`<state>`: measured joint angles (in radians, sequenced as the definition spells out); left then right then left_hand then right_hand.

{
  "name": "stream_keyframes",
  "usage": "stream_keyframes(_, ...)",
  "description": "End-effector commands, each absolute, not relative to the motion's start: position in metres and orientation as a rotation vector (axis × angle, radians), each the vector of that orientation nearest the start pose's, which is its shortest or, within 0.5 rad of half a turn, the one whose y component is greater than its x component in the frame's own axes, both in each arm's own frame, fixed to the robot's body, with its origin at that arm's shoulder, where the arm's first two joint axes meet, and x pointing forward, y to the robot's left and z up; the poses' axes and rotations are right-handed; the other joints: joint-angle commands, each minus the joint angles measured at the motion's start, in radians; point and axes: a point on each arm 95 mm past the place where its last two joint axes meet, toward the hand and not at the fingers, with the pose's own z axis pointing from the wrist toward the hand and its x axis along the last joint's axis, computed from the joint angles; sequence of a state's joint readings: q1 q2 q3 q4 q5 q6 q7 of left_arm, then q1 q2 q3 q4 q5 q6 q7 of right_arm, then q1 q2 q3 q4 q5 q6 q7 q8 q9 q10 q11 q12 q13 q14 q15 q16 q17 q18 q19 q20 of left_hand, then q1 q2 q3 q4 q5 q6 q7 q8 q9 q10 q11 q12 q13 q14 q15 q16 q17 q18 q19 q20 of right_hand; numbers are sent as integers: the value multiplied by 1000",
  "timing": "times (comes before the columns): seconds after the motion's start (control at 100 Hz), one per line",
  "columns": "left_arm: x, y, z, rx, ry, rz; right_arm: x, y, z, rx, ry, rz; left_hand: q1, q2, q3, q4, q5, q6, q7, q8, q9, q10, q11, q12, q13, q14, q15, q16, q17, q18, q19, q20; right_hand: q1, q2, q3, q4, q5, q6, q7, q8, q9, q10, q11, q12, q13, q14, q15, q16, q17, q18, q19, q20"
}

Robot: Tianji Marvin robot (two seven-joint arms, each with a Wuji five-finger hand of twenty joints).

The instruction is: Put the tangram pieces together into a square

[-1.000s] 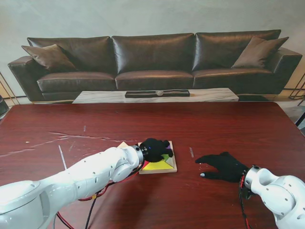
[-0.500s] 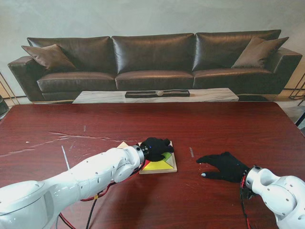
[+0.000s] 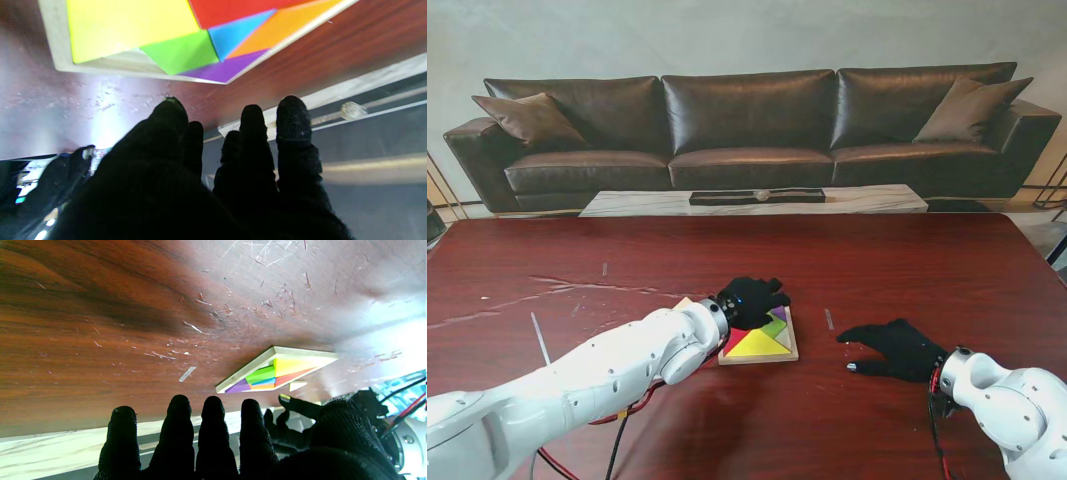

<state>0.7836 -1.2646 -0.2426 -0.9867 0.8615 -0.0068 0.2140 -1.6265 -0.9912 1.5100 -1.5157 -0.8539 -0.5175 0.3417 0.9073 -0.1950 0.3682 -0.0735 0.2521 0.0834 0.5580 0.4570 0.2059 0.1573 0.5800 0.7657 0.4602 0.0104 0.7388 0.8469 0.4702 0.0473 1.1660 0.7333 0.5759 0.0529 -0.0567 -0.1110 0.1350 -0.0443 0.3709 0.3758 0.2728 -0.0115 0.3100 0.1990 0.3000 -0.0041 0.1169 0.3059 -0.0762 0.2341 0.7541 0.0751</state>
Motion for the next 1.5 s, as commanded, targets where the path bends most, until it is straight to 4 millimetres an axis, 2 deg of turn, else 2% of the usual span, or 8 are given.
stream_keyframes(0.0, 492, -160, -344, -612, 1942, -1460, 385, -107, -336, 1275, 1929, 1441, 50, 39, -26, 20, -15, -10, 0, 11, -29, 5, -32, -30, 1, 23, -42, -25, -9, 17, 0, -6, 3, 22, 5, 24, -39, -21, -4, 6, 10, -13, -6, -3, 4, -17, -6, 7, -15, 11, -10, -19)
stream_keyframes(0.09, 490, -150, -336, -637, 1905, -1429, 385, -107, -336, 1270, 1929, 1443, 49, 48, -55, 25, 0, -24, -2, 13, -22, -7, -69, -84, -9, 62, -126, -93, -39, 46, -58, -24, 3, 22, 5, 24, -39, -20, -4, 6, 10, -13, -5, -3, 2, -15, -6, 7, -13, 10, -9, -18)
stream_keyframes(0.23, 488, -128, -329, -695, 1862, -1361, 385, -107, -336, 1267, 1928, 1446, 47, 44, -62, 29, 30, -31, -18, 6, 69, -32, -160, -220, -29, 137, -312, -264, -123, 116, -262, -133, 3, 22, 5, 24, -40, -21, -4, 5, 10, -13, -5, -3, 2, -16, -6, 7, -13, 10, -9, -18)
stream_keyframes(0.4, 487, -100, -325, -774, 1843, -1250, 384, -107, -336, 1271, 1929, 1443, 33, 29, -44, 28, 22, -16, -84, -28, 69, 22, -270, -332, -94, 196, -434, -394, -201, 155, -407, -281, 3, 22, 5, 24, -41, -20, -5, 5, 9, -12, -5, -3, 0, -18, -6, 7, -13, 10, -9, -18)
stream_keyframes(0.52, 488, -82, -324, -825, 1842, -1167, 384, -106, -336, 1271, 1929, 1445, 17, 9, -33, 29, 9, -16, -135, -51, 57, 50, -303, -367, -133, 224, -462, -431, -230, 172, -446, -336, 3, 22, 5, 24, -40, -21, -4, 5, 10, -13, -5, -3, 1, -17, -6, 7, -13, 9, -9, -18)
stream_keyframes(0.86, 502, -52, -342, -971, 1836, -1063, 383, -107, -336, 1276, 1932, 1441, -18, -28, 12, 24, -24, 3, -192, -66, 33, 78, -309, -384, -138, 247, -444, -447, -210, 170, -453, -364, 2, 22, 5, 24, -40, -20, -4, 4, 11, -12, -4, -3, 1, -17, -5, 6, -13, 9, -8, -18)
stream_keyframes(1.27, 520, -43, -365, -1067, 1811, -1053, 381, -111, -337, 1287, 1927, 1428, -36, -50, 59, 16, -45, 18, -197, -61, 28, 89, -299, -382, -120, 242, -410, -440, -165, 159, -442, -370, 2, 22, 5, 24, -41, -19, -3, 4, 12, -12, -3, -2, 0, -17, -5, 6, -14, 10, -8, -18)
stream_keyframes(1.49, 520, -43, -371, -1108, 1824, -1048, 380, -113, -336, 1289, 1926, 1421, -45, -56, 77, 11, -42, 18, -185, -56, 63, 71, -279, -374, -88, 231, -388, -433, -131, 143, -425, -369, 2, 23, 5, 24, -42, -19, -4, 4, 13, -12, -4, -3, 0, -17, -5, 6, -15, 10, -9, -18)
